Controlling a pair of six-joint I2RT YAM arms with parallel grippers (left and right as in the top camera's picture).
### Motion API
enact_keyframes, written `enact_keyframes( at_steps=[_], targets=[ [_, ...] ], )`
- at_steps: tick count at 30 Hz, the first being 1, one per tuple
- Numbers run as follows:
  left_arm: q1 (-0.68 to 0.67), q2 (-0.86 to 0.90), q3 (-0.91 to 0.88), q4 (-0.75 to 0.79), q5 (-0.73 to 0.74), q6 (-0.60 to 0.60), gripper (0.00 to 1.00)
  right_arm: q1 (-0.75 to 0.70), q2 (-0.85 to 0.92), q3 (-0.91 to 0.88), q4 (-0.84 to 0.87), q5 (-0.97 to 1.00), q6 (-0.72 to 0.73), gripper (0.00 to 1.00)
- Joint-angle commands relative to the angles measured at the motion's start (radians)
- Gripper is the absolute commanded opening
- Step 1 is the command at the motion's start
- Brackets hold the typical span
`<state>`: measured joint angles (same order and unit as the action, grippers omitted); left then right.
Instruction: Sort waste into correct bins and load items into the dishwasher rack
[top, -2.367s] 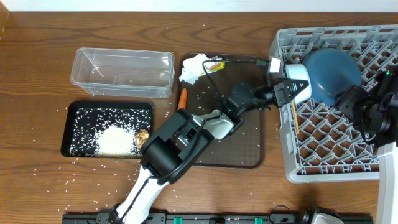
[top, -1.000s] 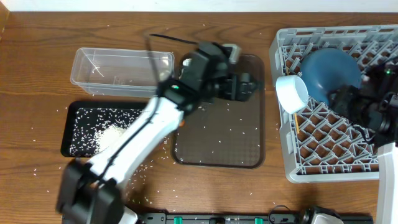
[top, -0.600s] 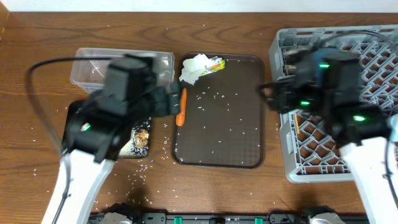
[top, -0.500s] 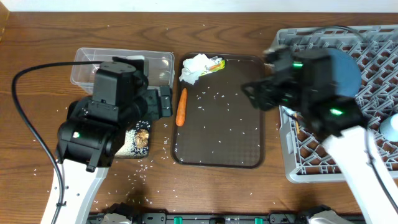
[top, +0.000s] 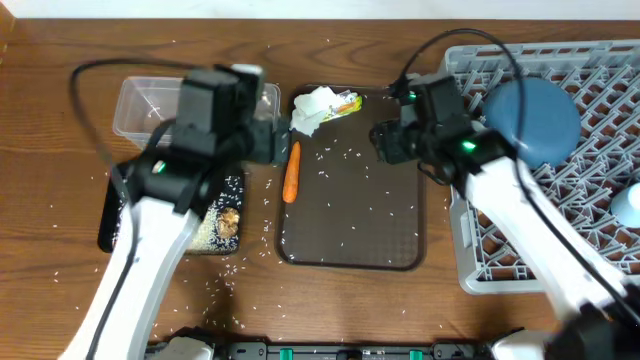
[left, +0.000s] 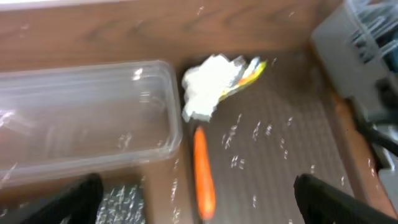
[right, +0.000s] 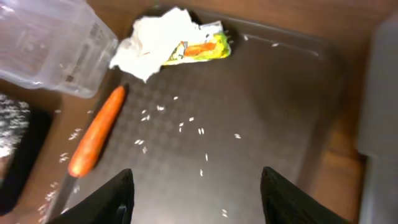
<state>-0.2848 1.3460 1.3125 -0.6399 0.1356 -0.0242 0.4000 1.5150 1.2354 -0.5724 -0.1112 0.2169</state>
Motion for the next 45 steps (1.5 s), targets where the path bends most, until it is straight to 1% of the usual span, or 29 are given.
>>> enact_keyframes(
  at_steps=[1,4,6,9,11,13,15,19,22,23,24,26,28,29,30,31,32,33,36,39,40,45],
  targets=[
    [-0.034,0.126,-0.010,0.109,0.089,0.113,1.00,-0.060,-0.204,0.029,-0.049,0.056,0.023,0.63],
    [-0.079,0.248,-0.010,0.219,0.089,0.176,0.99,-0.143,-0.360,0.029,-0.134,0.124,0.043,0.67],
    [-0.112,0.333,-0.010,0.293,0.089,0.234,0.98,-0.202,-0.448,0.029,-0.182,0.126,0.045,0.69],
    [-0.158,0.448,-0.010,0.409,0.087,0.326,0.95,-0.271,-0.545,0.029,-0.247,0.126,0.045,0.71],
    [-0.182,0.518,-0.010,0.489,0.045,0.346,0.95,-0.303,-0.591,0.029,-0.293,0.126,0.045,0.71],
    [-0.196,0.581,-0.010,0.560,-0.021,0.346,0.94,-0.321,-0.615,0.029,-0.331,0.126,0.045,0.71],
    [-0.200,0.634,-0.010,0.623,-0.042,0.346,0.94,-0.326,-0.622,0.029,-0.363,0.127,0.045,0.72],
    [-0.200,0.729,-0.010,0.764,-0.039,0.346,0.94,-0.327,-0.603,0.028,-0.417,0.126,0.045,0.72],
    [-0.199,0.776,-0.010,0.834,-0.013,0.346,0.94,-0.327,-0.574,0.028,-0.448,0.126,0.045,0.72],
    [-0.199,0.790,-0.010,0.850,0.004,0.346,0.92,-0.327,-0.561,0.028,-0.458,0.126,0.045,0.72],
    [-0.200,0.799,-0.010,0.859,0.016,0.346,0.90,-0.327,-0.549,0.028,-0.466,0.126,0.045,0.71],
    [-0.200,0.815,-0.010,0.875,0.033,0.346,0.78,-0.327,-0.525,0.028,-0.478,0.126,0.045,0.71],
    [-0.200,0.824,-0.010,0.884,0.033,0.346,0.54,-0.327,-0.504,0.028,-0.483,0.126,0.045,0.71],
    [-0.200,0.824,-0.010,0.887,0.033,0.346,0.46,-0.327,-0.496,0.028,-0.484,0.125,0.045,0.70],
    [-0.200,0.824,-0.010,0.890,0.032,0.346,0.32,-0.327,-0.489,0.028,-0.484,0.122,0.045,0.70],
    [-0.200,0.824,-0.010,0.895,0.033,0.346,0.21,-0.327,-0.485,0.028,-0.483,0.122,0.045,0.69],
    [-0.200,0.823,-0.010,0.901,0.033,0.345,0.12,-0.327,-0.482,0.028,-0.483,0.122,0.045,0.69],
    [-0.200,0.823,-0.009,0.907,0.033,0.345,0.06,-0.327,-0.482,0.028,-0.483,0.122,0.045,0.69],
    [-0.200,0.809,-0.009,0.902,0.033,0.341,0.06,-0.327,-0.483,0.028,-0.486,0.122,0.045,0.68],
    [-0.200,0.755,-0.009,0.855,0.037,0.310,0.06,-0.327,-0.484,0.028,-0.496,0.122,0.045,0.67],
    [-0.201,0.727,-0.009,0.823,0.037,0.299,0.06,-0.327,-0.484,0.028,-0.499,0.122,0.045,0.67],
    [-0.206,0.531,-0.009,0.570,0.036,0.290,0.06,-0.327,-0.483,0.028,-0.497,0.122,0.045,0.67]
  ],
)
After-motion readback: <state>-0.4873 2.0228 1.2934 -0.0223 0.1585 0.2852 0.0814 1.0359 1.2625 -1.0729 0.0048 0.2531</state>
